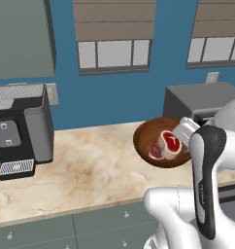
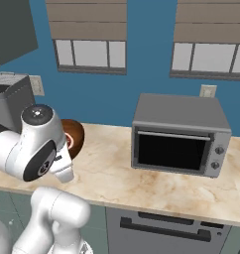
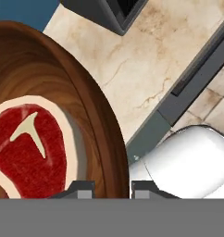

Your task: Place the bowl with the lemon and squash on the second highest shelf of the fridge. Place the bowl with the steaks on the top shelf of the fridge.

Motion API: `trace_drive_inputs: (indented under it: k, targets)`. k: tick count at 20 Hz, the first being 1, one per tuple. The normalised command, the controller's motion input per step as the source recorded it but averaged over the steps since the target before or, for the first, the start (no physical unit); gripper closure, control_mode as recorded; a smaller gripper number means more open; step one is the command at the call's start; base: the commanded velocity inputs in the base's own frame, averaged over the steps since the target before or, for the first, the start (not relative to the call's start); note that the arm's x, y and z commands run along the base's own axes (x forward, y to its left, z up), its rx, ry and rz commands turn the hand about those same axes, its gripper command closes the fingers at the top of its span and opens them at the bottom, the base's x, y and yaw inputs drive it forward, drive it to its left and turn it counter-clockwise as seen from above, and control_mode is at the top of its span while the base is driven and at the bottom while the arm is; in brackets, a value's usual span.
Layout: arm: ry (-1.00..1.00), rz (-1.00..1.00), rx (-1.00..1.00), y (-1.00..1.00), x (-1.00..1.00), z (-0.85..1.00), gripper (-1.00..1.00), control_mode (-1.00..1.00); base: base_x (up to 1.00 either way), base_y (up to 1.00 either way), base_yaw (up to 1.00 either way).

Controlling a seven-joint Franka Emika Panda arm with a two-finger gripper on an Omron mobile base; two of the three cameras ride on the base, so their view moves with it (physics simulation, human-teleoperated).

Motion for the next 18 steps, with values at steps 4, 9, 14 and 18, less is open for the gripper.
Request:
trace_drive_inputs:
  k: [4, 9, 14, 18]
  targets:
    - [0.0, 0.0, 0.13, -0.23, -0.5, 0.52, 1.0, -1.0, 0.0, 0.0, 0.0]
    - [0.0, 0.0, 0.03, -0.05, -0.12, 0.07, 1.0, -1.0, 0.0, 0.0, 0.0]
    - [0.0, 0.0, 0.0, 0.0, 0.0, 0.0, 1.0, 1.0, -0.58, 0.11, 0.36]
    - [0.0, 0.0, 0.0, 0.0, 0.0, 0.0, 1.0, 1.0, -0.71, 0.23, 0.81]
